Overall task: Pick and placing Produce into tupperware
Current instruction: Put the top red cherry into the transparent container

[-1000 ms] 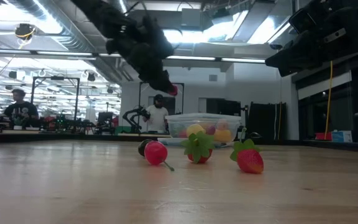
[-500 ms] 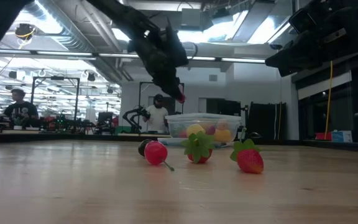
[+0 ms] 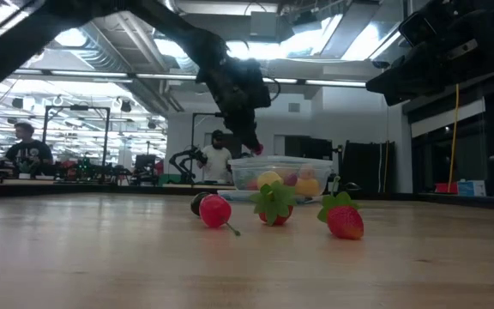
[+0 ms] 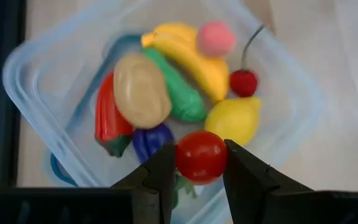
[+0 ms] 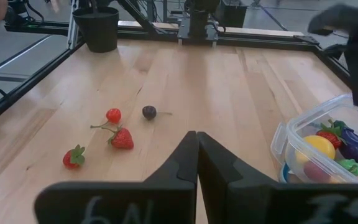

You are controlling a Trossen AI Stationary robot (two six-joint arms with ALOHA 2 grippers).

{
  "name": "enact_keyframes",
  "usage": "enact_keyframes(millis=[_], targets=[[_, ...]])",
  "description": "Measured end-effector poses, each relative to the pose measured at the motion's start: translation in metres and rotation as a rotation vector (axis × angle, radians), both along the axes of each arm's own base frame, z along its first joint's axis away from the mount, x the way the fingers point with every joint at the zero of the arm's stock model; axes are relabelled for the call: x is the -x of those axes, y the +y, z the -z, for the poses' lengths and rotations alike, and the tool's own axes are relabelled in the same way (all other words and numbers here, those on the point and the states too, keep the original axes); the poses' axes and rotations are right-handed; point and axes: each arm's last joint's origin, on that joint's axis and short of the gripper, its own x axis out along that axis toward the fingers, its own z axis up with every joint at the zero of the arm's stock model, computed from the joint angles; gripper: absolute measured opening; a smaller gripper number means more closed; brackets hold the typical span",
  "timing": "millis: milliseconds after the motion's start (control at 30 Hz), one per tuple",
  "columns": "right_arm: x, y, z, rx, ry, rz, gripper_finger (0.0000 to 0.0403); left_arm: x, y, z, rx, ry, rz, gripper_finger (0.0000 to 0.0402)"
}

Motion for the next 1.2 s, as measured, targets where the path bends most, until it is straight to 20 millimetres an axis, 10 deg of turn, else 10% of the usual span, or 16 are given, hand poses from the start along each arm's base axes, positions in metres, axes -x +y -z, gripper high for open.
enact_keyframes(millis=[1200], targets=[[0.0000,-0.0001,0.0000,0.000,0.000,0.000,0.0008,-0.0007,0.0022,0.0104,-0.069,0.203,-0.080,0.0099]])
